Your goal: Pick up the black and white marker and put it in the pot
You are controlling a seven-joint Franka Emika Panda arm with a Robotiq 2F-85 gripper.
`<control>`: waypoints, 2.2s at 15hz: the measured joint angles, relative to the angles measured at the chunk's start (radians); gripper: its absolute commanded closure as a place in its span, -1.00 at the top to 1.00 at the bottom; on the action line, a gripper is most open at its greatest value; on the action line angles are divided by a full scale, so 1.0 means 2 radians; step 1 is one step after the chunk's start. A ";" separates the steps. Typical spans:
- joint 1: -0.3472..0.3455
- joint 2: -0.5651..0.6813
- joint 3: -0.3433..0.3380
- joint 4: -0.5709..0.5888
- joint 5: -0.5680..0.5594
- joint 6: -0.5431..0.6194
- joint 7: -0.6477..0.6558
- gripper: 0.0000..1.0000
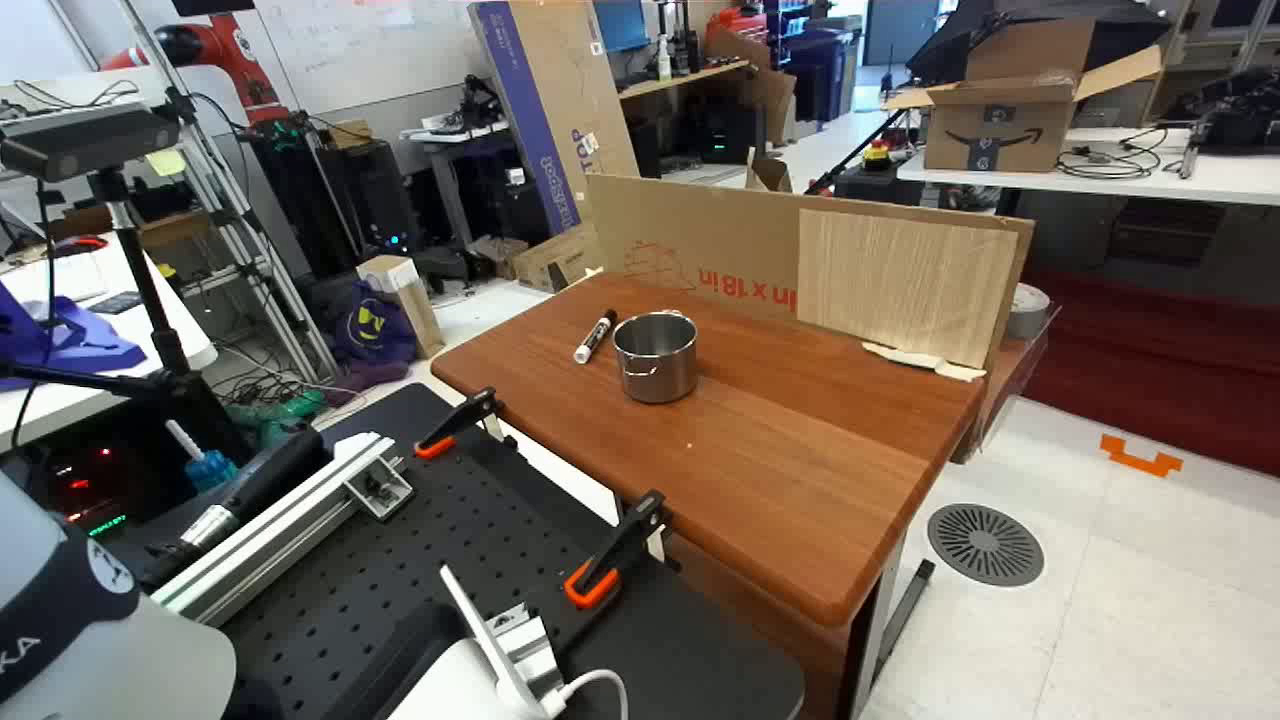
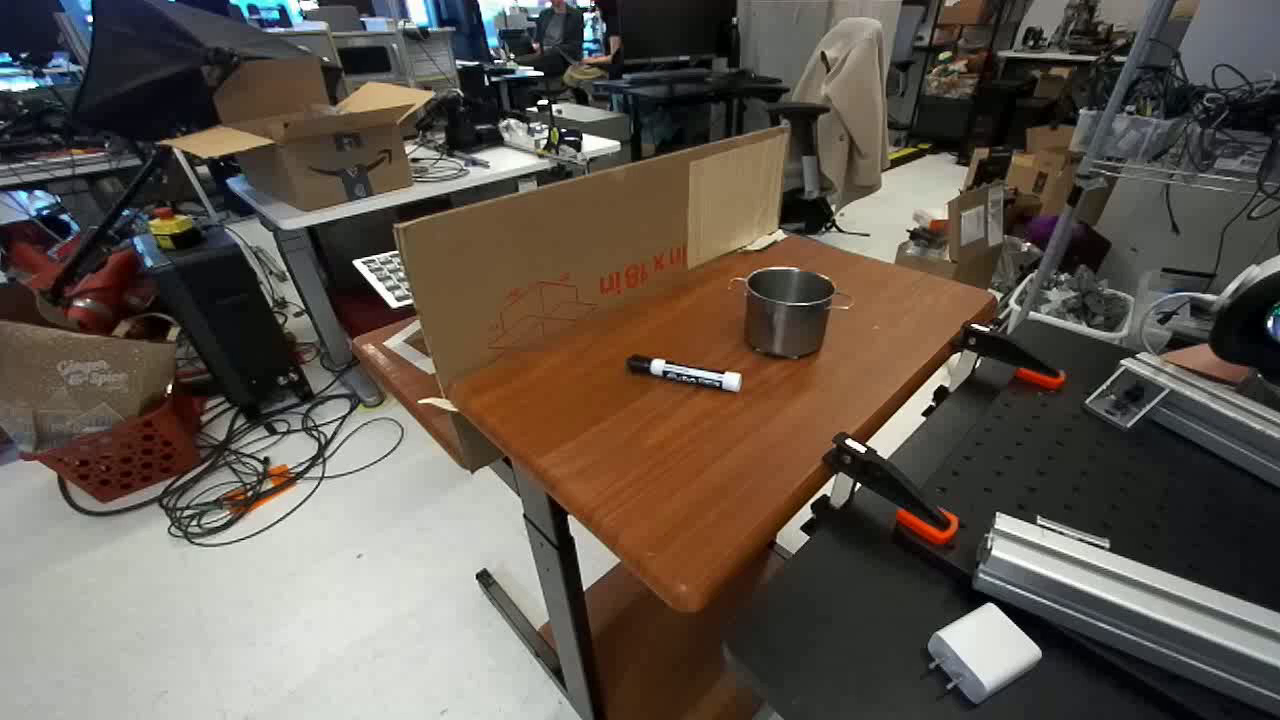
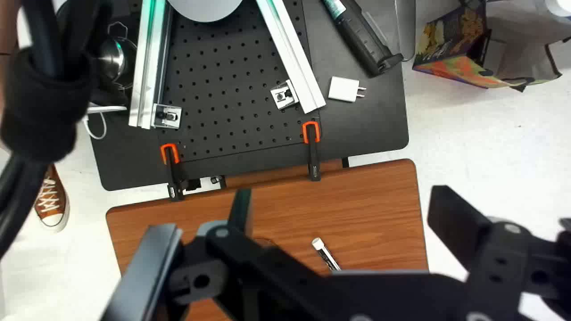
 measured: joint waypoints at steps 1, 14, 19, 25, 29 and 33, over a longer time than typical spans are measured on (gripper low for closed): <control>0.000 0.000 0.000 0.000 0.000 0.000 0.000 1.00; 0.000 0.086 0.002 -0.021 -0.038 0.125 -0.036 1.00; 0.000 0.142 0.000 -0.034 -0.049 0.235 -0.046 1.00; 0.000 0.228 -0.016 -0.044 -0.049 0.382 -0.075 1.00; 0.000 0.296 -0.024 -0.032 -0.049 0.439 -0.098 1.00; 0.001 0.370 -0.025 0.004 -0.049 0.455 -0.121 1.00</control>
